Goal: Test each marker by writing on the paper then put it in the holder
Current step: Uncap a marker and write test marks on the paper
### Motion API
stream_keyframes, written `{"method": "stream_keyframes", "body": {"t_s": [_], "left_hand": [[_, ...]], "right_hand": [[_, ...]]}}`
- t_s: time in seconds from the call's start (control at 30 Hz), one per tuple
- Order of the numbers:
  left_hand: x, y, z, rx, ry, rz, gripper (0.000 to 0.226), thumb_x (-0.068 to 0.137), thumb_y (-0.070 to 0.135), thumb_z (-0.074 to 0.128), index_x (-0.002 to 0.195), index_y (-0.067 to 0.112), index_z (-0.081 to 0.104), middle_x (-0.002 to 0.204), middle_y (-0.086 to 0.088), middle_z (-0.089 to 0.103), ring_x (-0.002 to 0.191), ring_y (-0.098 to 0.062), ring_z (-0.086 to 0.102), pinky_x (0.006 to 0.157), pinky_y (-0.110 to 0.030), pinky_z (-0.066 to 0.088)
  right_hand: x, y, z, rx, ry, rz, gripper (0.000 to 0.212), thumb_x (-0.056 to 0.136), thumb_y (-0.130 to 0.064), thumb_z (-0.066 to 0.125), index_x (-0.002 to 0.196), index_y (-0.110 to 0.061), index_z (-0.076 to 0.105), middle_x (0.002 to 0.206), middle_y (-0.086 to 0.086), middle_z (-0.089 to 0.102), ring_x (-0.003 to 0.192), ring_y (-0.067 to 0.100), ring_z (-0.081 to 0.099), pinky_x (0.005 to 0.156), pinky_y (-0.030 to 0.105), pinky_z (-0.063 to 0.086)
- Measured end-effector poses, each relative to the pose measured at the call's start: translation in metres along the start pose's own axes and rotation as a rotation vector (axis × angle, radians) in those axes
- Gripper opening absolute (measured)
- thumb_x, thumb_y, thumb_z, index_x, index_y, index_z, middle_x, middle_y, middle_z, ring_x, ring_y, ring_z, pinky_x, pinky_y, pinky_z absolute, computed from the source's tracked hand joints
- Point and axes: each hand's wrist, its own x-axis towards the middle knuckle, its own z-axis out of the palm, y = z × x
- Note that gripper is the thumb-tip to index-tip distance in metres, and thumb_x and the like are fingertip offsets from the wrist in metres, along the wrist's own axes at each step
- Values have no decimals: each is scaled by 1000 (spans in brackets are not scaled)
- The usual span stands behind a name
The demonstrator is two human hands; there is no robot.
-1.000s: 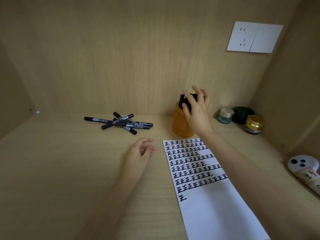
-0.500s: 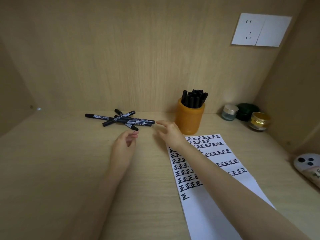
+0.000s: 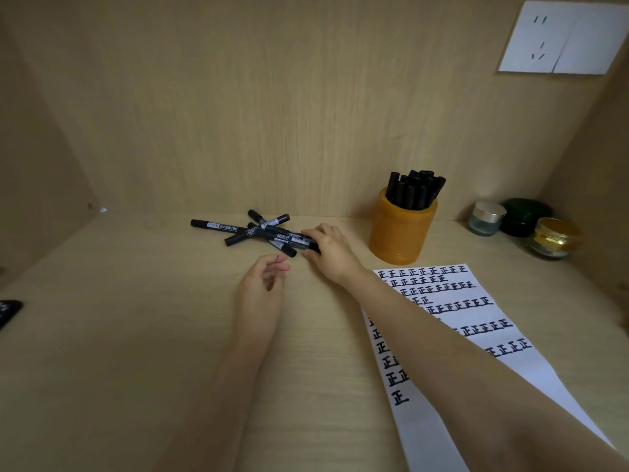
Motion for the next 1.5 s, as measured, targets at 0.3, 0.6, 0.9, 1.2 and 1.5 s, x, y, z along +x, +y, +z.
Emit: {"method": "stream_keyframes", "body": {"t_s": [0.3, 0.6, 0.9, 1.2, 1.5], "left_hand": [[-2, -2, 2, 39, -9, 16, 22, 90, 3, 56, 108, 15, 63, 91, 7, 65, 77, 12, 57, 74, -1, 43], [-6, -1, 1, 147, -67, 33, 30, 88, 0, 55, 114, 15, 60, 106, 2, 64, 91, -7, 60, 81, -16, 45], [-22, 3, -3, 241, -185, 62, 37, 87, 6, 59, 121, 20, 56, 116, 3, 55, 101, -10, 54, 97, -33, 47], [-67, 34, -10, 219, -381, 235, 62, 81, 41, 64, 137, 38, 37, 137, 19, 37, 124, 0, 39, 106, -27, 33], [-96, 36, -12, 355, -515, 281, 20, 95, 36, 44, 107, 26, 57, 92, 17, 59, 85, 4, 54, 78, -18, 42]], "right_hand": [[-30, 16, -10, 151, 85, 126, 36, 87, -22, 67, 122, -13, 61, 111, 7, 56, 110, 23, 46, 98, 35, 36], [-65, 15, -17, 117, 114, 108, 30, 91, -19, 63, 119, -8, 64, 104, 9, 53, 105, 24, 47, 95, 35, 38], [-104, -1, -37, 361, 290, 174, 23, 94, -16, 58, 114, -8, 67, 108, 5, 58, 98, 10, 54, 87, 10, 37], [-178, -11, -73, 742, 230, 199, 8, 89, -19, 67, 95, -16, 71, 86, -10, 70, 78, -2, 61, 73, 12, 45], [-211, -23, -72, 1040, 235, 231, 13, 86, -11, 68, 93, 0, 66, 63, 4, 62, 53, 10, 53, 52, 19, 44]]}}
